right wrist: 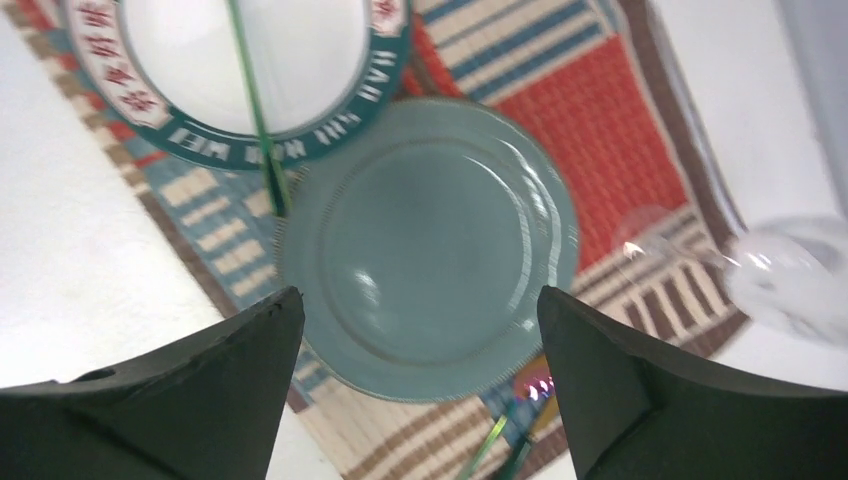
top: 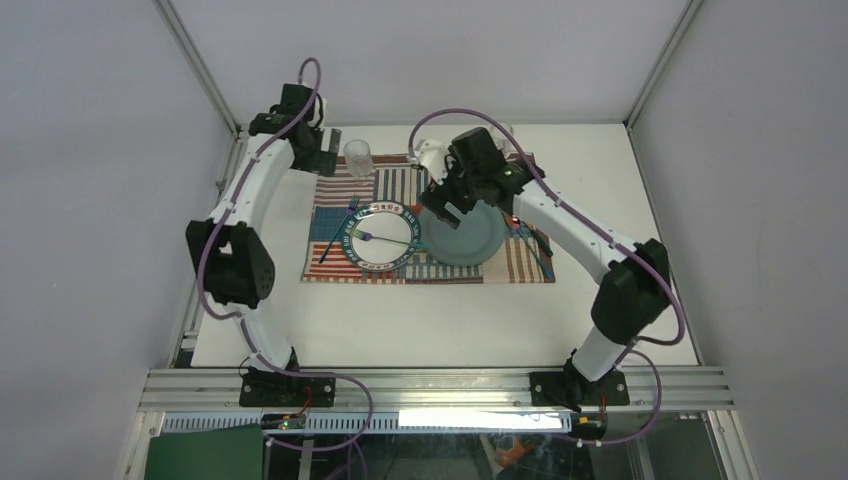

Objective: Set the dinner table for one person
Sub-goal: Adjust the fork on the napkin.

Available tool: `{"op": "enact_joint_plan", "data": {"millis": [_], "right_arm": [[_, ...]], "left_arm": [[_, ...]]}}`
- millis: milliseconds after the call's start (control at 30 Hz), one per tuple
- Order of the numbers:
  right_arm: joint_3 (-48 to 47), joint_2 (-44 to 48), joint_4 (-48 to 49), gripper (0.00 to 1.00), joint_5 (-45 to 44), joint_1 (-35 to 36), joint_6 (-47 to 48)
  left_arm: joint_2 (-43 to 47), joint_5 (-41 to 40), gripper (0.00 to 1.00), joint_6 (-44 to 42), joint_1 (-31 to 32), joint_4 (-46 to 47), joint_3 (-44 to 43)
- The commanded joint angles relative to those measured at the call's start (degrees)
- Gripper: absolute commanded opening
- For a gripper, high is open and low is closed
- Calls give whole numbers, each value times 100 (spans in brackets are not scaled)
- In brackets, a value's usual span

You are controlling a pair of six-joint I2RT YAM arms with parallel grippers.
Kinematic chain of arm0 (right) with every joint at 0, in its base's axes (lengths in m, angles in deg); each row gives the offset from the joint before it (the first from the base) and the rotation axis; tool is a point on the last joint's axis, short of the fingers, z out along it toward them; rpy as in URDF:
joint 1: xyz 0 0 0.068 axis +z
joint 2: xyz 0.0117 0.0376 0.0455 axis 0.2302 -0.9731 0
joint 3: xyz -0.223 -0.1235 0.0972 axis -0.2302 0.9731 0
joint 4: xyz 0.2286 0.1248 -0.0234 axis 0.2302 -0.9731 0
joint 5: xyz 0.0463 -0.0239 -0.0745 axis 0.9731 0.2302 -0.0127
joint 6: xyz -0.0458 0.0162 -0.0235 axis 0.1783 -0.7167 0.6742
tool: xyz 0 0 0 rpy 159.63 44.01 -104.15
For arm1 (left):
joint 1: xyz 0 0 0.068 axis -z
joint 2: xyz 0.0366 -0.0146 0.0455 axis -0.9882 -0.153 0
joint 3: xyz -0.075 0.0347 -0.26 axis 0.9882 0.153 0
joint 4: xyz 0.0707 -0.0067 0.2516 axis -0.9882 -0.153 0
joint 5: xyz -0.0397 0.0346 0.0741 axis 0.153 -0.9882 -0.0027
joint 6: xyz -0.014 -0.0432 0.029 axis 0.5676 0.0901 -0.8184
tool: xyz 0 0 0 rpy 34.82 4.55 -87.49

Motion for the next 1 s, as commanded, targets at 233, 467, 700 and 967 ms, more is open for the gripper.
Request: {"op": "enact_joint_plan", "data": {"millis": [233, 467, 700, 967], "right_arm": [[-2156, -2127, -1367, 75, 182, 893, -1266], [-2653, -2765, -1486, 72, 65, 993, -1434], [-3106, -3209, -1584, 67, -12, 1044, -1441], [-3219, -3475, -1596, 63, 41, 1106, -1466]], "left_arm": [[2386, -916, 99, 900, -831, 201, 1232], [2715, -697, 99, 1022, -901, 109, 1812], [2738, -372, 99, 1097, -897, 152, 2043], [2594, -109, 99, 1053, -896, 172, 2075]]}}
